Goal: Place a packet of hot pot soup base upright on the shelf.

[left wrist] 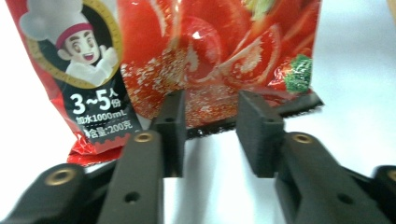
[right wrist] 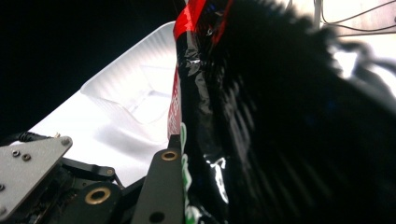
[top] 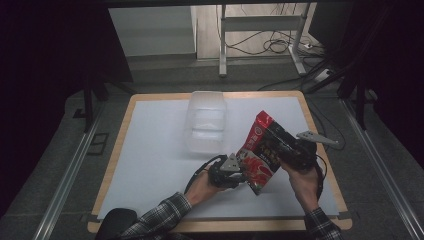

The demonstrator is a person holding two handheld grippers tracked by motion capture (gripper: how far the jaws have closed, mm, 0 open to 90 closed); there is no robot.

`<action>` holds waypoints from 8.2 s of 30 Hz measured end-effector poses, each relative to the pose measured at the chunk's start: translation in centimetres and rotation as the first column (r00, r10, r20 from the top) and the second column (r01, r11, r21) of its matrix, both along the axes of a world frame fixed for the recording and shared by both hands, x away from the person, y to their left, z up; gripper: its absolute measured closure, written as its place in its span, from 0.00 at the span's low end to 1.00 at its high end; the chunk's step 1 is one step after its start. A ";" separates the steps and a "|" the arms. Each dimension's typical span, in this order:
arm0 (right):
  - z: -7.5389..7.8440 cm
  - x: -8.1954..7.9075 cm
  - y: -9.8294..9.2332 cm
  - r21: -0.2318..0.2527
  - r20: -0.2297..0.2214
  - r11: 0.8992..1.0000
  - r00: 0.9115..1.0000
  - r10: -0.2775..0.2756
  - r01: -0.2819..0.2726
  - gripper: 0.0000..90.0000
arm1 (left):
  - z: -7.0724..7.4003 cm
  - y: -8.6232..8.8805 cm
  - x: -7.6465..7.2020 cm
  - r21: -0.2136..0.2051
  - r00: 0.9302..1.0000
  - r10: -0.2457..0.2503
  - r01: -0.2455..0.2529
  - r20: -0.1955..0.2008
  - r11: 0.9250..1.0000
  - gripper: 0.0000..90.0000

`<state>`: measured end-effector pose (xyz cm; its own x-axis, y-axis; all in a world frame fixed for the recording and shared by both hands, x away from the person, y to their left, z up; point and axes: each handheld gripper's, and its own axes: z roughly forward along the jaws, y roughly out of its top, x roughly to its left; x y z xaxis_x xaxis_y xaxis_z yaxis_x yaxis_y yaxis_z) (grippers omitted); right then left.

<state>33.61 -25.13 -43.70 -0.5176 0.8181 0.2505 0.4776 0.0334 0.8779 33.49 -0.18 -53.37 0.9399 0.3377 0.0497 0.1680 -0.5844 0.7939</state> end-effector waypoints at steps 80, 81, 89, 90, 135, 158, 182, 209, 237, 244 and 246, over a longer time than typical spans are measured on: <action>9.8 11.7 5.5 0.003 0.154 0.995 0.983 0.095 -0.097 0.84 | 1.6 9.9 -7.8 -0.032 0.984 0.162 -0.165 -0.080 0.986 0.00; 9.7 11.9 5.8 0.006 0.155 0.995 0.983 0.098 -0.100 0.84 | 1.6 10.0 -7.9 -0.033 0.983 0.164 -0.167 -0.081 0.985 0.00; 9.7 14.3 7.5 0.002 0.159 0.994 0.981 0.107 -0.109 0.84 | 1.6 10.4 -7.9 -0.035 0.981 0.172 -0.175 -0.085 0.984 0.00; 9.7 14.6 7.7 0.000 0.160 0.994 0.981 0.112 -0.113 0.84 | 1.6 10.4 -7.9 -0.034 0.982 0.171 -0.174 -0.086 0.984 0.00; 3.2 23.5 16.9 -0.061 0.201 0.979 0.959 0.202 -0.194 0.84 | 1.4 10.1 -8.0 -0.015 0.986 0.150 -0.152 -0.074 0.988 0.00; 1.3 22.6 16.3 -0.157 0.126 0.964 0.963 0.237 -0.216 0.53 | 1.1 9.6 -7.9 -0.001 0.986 0.148 -0.148 -0.077 0.989 0.00; 2.9 21.1 15.1 -0.185 0.072 0.950 0.961 0.267 -0.250 0.25 | 0.9 9.6 -7.9 0.000 0.985 0.148 -0.149 -0.082 0.989 0.00; 4.4 17.4 14.0 -0.190 0.074 0.943 0.953 0.293 -0.275 0.11 | 1.3 10.3 -7.8 -0.142 0.985 0.148 -0.159 -0.083 0.977 0.00; 3.0 13.8 11.9 -0.211 0.011 0.938 0.959 0.285 -0.276 0.01 | 1.0 10.3 -7.7 -0.107 0.979 0.180 -0.189 -0.091 0.976 0.00; 3.2 12.6 11.4 -0.216 0.013 0.937 0.959 0.284 -0.275 0.01 | 1.0 10.3 -7.6 -0.095 0.979 0.181 -0.190 -0.092 0.977 0.00; 3.2 12.3 11.2 -0.210 0.010 0.938 0.959 0.284 -0.276 0.01 | 1.0 10.3 -7.6 -0.095 0.979 0.182 -0.191 -0.093 0.977 0.00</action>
